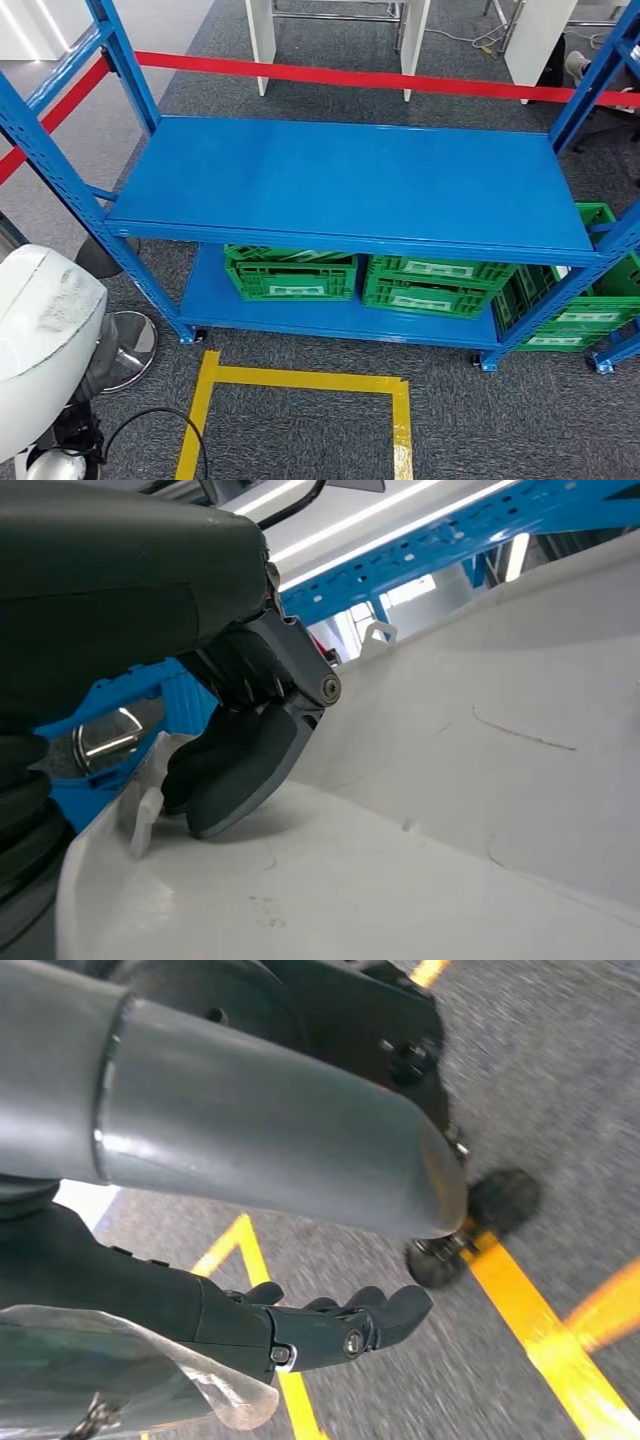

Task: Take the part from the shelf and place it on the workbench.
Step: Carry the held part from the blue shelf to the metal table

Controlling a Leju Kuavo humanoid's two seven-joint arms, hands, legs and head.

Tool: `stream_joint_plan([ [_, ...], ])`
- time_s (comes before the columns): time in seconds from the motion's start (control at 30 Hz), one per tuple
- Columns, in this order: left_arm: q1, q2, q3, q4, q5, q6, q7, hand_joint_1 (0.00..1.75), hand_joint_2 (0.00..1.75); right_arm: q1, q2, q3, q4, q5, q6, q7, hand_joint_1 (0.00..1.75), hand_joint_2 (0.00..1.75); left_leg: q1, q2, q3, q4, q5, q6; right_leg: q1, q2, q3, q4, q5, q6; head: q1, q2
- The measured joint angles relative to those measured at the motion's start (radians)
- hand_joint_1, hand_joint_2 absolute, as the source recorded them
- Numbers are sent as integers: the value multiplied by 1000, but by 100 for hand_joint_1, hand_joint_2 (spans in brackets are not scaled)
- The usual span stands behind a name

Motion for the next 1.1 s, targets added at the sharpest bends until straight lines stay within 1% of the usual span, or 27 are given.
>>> stream_joint_plan([
  [0.03,-3,1,-3,3,1,-2,0,175,175,0,0,1,0,1,4,7,0,0,-1,0,-2,1,1,1,-1,1,-1,-2,4,-2,0,0],
  [0.1,-8,1,-8,8,2,-4,1,175,175,0,1,4,2,1,7,13,0,0,-4,1,-5,3,4,5,-4,2,-2,-5,10,7,0,0],
  [0.2,-14,2,-10,14,2,-4,1,175,175,1,2,8,2,1,8,15,0,0,-6,2,-11,7,7,11,-6,4,-5,-8,17,17,0,0],
  [0.37,-17,4,-13,21,2,-4,1,175,175,1,2,12,2,4,9,13,0,0,-8,2,-20,11,10,15,-8,4,-13,-8,22,25,0,0],
  [0.53,-17,12,-16,25,20,-12,1,175,175,5,2,20,2,14,17,-14,0,0,-8,2,-21,11,11,15,-9,3,-15,-8,23,26,0,0],
  [0.7,-17,17,-17,29,36,-17,-1,175,175,10,2,28,2,22,-6,-37,0,0,-8,2,-21,11,11,14,-8,3,-16,-6,23,26,0,0],
  [1.1,-17,18,-17,31,31,-3,-2,175,175,13,2,39,2,29,-38,-59,0,0,-7,2,-22,10,12,14,-8,4,-17,-5,23,26,0,0],
])
